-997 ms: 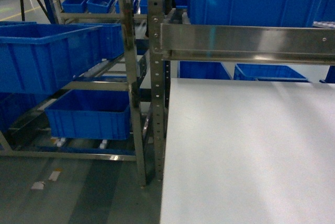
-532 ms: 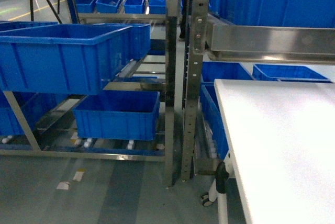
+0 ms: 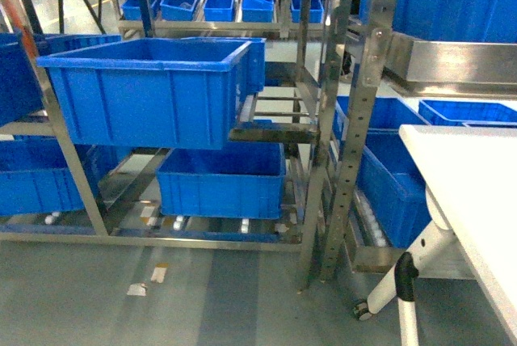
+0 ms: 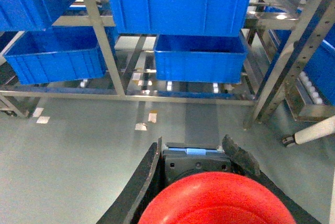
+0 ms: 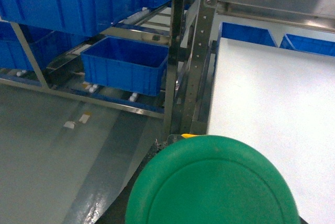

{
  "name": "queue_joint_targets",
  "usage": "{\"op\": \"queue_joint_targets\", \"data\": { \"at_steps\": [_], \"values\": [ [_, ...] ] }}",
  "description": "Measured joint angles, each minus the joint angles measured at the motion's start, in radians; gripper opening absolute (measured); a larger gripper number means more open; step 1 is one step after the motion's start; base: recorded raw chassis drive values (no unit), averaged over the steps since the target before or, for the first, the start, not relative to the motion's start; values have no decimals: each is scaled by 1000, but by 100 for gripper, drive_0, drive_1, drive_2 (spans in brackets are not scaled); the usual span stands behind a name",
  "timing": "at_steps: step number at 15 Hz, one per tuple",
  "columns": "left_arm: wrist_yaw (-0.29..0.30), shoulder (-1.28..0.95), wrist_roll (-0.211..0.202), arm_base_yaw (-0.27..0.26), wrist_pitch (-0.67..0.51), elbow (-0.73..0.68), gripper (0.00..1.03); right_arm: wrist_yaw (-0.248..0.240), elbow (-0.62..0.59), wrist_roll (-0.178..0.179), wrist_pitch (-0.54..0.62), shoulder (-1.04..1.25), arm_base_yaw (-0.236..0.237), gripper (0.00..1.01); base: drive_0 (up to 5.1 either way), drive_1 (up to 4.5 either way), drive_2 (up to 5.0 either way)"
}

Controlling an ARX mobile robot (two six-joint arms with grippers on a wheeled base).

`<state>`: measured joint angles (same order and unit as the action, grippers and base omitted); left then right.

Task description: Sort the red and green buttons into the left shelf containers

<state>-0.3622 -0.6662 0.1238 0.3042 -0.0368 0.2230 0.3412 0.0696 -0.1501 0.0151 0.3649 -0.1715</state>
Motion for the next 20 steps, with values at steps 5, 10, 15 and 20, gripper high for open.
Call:
{"op": "queue_joint_targets", "data": {
  "at_steps": [5, 10, 15, 20],
  "values": [
    [0, 0, 0, 0, 0, 0, 28, 0, 0, 0, -2, 0, 0, 26, -492, 245, 245],
    [0, -1, 0, 0, 2, 0, 28, 0, 0, 0, -2, 0, 0, 26, -491, 310, 172],
    [0, 0, 0, 0, 3, 0, 28, 0, 0, 0, -2, 1, 0, 26, -487, 296, 193],
    [0, 0, 0, 0, 1, 0, 28, 0, 0, 0, 1, 0, 0, 26, -473, 293, 224]
  ]
}}
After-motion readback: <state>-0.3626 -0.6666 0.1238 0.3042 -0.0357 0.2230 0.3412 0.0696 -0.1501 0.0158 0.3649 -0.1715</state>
